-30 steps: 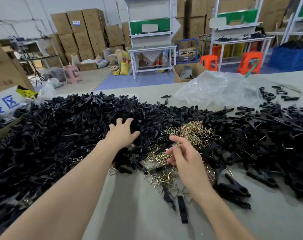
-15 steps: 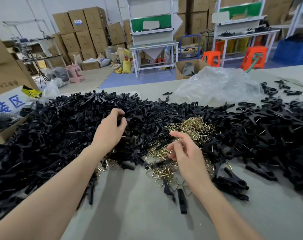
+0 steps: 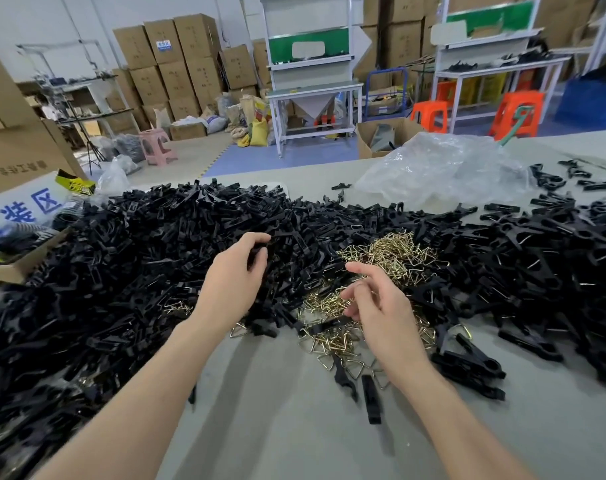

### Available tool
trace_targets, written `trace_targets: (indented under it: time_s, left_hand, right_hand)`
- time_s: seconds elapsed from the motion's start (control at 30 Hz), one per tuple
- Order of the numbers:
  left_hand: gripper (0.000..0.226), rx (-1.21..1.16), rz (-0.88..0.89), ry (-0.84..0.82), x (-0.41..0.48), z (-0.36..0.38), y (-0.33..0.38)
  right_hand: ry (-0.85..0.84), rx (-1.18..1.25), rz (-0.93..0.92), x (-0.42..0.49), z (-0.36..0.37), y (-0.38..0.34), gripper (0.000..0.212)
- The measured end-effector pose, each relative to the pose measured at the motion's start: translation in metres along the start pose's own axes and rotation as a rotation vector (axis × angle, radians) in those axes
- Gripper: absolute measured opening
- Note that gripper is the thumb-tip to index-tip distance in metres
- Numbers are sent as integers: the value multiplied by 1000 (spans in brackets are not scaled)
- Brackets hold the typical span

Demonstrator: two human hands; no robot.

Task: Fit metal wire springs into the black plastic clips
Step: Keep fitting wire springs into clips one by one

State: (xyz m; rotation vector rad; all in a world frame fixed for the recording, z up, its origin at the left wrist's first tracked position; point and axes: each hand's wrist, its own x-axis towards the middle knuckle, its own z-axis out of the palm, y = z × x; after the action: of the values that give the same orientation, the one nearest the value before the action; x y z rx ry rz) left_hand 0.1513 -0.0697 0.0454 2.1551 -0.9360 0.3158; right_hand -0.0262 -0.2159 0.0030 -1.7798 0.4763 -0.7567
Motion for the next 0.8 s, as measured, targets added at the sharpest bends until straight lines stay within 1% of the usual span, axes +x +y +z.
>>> trace_targets:
  time_s: [0.1,0.2,0.23,0.3,0.4,0.47,0.57,0.63,0.7,0.8]
  left_hand:
    - [20,-289,-50,135,-23,3,22]
    - [20,-543,-123,243,-56,16,46]
    - [20,-621,-156,245,-65,22,53]
    - [17,-805,-209,170,-75,32,63]
    - [19,-1055,-259,53,-78,39,70]
    - [23,-1168,-316,54,-76,41,68]
    - [25,-1228,-355,56,-77,42,60]
    - [25,-1219,-360,49,-78,43,58]
    - [25,-1183,-367,46,-78,43,58]
    - [24,-1116,-390,66,-78,41,58]
  right_hand:
    - [24,-18,-32,-1,0,-1,31]
    - [32,-118,-127,-4,0,-4,28]
    - [27,-158,-169,-5,1,-6,29]
    - [-17,-219,-230,-7,2,-8,34]
    - [-159,-179,-204,-11,6,-6,36]
    - [-224,-157,-179,-10,8,-4,34]
    - [-259,-140,-172,-7,9,-4,28]
    - [-252,-131,-158,-5,9,-4,25]
    - [-254,-155,-146,-4,9,-2,27]
    - [-270,-252,-156,-4,10,0,31]
